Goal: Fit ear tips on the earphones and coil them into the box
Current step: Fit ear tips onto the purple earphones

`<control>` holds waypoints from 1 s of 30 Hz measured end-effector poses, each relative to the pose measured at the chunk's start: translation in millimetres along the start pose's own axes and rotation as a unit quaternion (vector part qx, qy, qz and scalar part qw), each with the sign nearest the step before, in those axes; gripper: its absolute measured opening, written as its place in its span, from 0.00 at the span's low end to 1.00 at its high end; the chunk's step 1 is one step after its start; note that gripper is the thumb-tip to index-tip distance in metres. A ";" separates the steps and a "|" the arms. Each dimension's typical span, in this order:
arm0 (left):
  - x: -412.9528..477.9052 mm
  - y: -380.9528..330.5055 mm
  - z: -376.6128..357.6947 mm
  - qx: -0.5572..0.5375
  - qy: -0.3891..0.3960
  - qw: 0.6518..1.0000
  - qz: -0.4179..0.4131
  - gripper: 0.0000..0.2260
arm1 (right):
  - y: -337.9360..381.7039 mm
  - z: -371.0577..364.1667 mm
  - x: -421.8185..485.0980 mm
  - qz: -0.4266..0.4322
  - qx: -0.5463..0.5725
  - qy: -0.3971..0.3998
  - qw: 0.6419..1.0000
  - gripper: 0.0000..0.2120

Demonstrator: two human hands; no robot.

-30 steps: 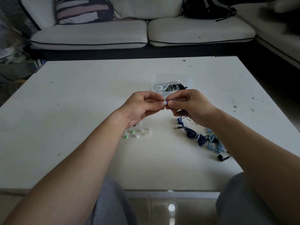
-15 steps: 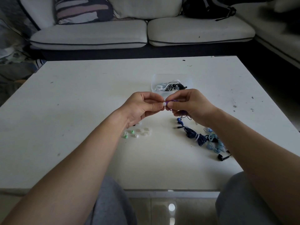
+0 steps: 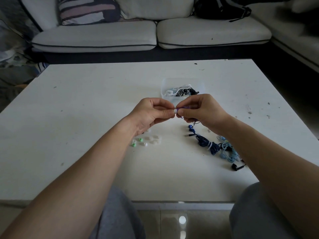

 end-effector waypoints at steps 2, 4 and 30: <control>0.4 -2.4 0.8 0.004 -0.004 1.000 -0.015 0.07 | -0.1 1.7 0.4 -0.001 -0.001 -0.020 1.000 0.04; 0.4 -4.3 0.6 0.004 -0.007 0.999 -0.031 0.07 | -0.4 3.5 0.9 -0.003 0.003 -0.037 0.999 0.04; 2.1 -5.2 -1.9 -0.017 -0.009 0.999 -0.032 0.06 | -3.9 8.7 2.4 -0.016 0.064 -0.042 0.997 0.04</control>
Point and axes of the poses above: each hand's wrist, its own x-axis towards the middle knuckle, its own z-axis out of the back of the hand, y = z × x, the point moved 10 cm from there along x, towards the middle knuckle, and after that the axes turned 11 degrees about -x, right-handed, at the moved point
